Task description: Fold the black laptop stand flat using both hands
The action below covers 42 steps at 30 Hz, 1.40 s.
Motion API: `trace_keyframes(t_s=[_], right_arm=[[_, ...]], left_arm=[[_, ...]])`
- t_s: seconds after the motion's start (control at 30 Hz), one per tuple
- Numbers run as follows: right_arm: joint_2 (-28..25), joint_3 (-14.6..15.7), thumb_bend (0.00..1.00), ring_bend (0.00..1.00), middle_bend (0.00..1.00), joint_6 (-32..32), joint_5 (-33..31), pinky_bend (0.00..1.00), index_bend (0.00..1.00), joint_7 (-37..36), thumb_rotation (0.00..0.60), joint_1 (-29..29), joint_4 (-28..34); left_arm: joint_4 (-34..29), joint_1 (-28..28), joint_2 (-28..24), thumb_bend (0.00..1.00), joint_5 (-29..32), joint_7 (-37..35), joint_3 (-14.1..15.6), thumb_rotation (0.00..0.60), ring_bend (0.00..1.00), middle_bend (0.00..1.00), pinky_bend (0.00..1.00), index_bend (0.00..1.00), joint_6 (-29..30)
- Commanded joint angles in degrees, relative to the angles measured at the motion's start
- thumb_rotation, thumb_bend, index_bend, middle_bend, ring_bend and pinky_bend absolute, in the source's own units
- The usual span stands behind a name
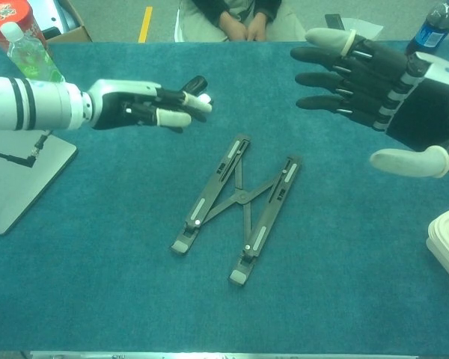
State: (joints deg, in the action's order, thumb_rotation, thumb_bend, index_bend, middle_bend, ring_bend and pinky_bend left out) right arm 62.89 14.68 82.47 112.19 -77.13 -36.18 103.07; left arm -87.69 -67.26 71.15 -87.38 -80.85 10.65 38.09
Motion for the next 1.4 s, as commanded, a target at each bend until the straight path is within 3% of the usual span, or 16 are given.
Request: trace_keyframes(t_s=[0.03,0.17,0.23,0.3,0.37,0.7,1.0,1.3,1.4], right_arm=[[-0.01,-0.08,0.19,0.00,0.01,-0.10,-0.05,0.08,0.00,0.16,0.600,-0.06,0.02],[-0.19,-0.34,0.19,0.00,0.01,-0.26,-0.47,0.08,0.00,0.69,0.600,-0.08,0.12],[-0.26,-0.65,0.19,0.00,0.01,-0.52,-0.76,0.08,0.00,1.87,0.600,-0.06,0.07],[-0.23,-1.01,0.19,0.00,0.01,-1.08,-1.05,0.08,0.00,4.19,0.600,0.03,0.19],[-0.29,-1.28,0.19,0.00,0.01,-1.83,-1.05,0.08,0.00,6.62,0.600,-0.03,0.22],[-1.37,-2.26,0.19,0.00,0.01,-8.29,-1.22,0.08,0.00,22.22,0.600,-0.99,0.83],[-2.11,-2.93,0.19,0.00,0.01,-13.31,-2.70,0.08,0.00,37.54,0.600,-0.46,1.27],[-0.17,-5.55,0.19,0.00,0.01,-15.96,-5.29,0.08,0.00,55.92,0.600,1.42,-0.93],[1.14,-6.54,0.19,0.00,0.01,-16.39,-6.34,0.08,0.00,61.23,0.600,2.14,-2.23]], left_arm=[[-0.58,1.71,-1.05,0.29,1.73,2.74,-1.70,0.367,0.00,0.09,0.07,0.08,0.91],[-1.65,3.29,-2.35,0.29,2.05,6.86,-2.91,0.366,0.00,0.09,0.07,0.08,2.21],[-2.28,4.19,-3.10,0.29,2.00,9.48,-3.43,0.436,0.00,0.09,0.07,0.08,3.10],[-2.85,5.08,-3.73,0.29,1.85,12.77,-3.79,0.574,0.00,0.09,0.07,0.08,3.95],[-3.29,5.85,-4.17,0.29,1.85,16.03,-4.03,0.600,0.00,0.09,0.07,0.08,4.57],[-4.29,11.80,-3.89,0.29,2.90,34.83,-5.45,0.600,0.00,0.09,0.07,0.09,10.30],[-0.23,18.33,-0.36,0.29,3.44,49.80,-7.13,0.600,0.00,0.09,0.07,0.10,18.60],[4.87,22.58,2.72,0.29,0.47,67.80,-6.09,0.600,0.00,0.09,0.07,0.10,22.75],[5.30,23.61,3.50,0.29,0.20,70.50,-6.08,0.600,0.00,0.09,0.07,0.10,23.18]])
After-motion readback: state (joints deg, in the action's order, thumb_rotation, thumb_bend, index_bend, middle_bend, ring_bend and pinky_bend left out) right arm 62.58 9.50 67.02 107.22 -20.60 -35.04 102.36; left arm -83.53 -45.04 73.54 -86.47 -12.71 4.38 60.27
